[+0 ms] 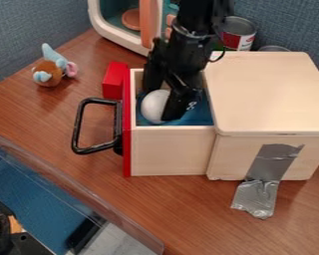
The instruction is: Move the white egg from the drawer to the table
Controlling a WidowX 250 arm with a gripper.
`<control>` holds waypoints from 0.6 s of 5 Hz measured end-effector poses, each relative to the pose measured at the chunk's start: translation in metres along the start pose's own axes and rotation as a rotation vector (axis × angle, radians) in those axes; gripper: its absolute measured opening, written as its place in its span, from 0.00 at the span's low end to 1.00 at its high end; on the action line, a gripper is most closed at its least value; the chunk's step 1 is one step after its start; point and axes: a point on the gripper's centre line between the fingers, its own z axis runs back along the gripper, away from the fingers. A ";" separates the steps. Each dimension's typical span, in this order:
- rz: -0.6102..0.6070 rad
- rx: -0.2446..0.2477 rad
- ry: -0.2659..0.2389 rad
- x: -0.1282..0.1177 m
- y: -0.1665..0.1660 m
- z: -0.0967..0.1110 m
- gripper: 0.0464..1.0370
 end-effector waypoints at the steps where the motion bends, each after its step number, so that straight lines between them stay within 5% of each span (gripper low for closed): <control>1: -0.006 -0.013 0.034 -0.002 -0.003 -0.015 0.96; 3: -0.005 -0.026 0.047 0.000 -0.005 -0.024 0.85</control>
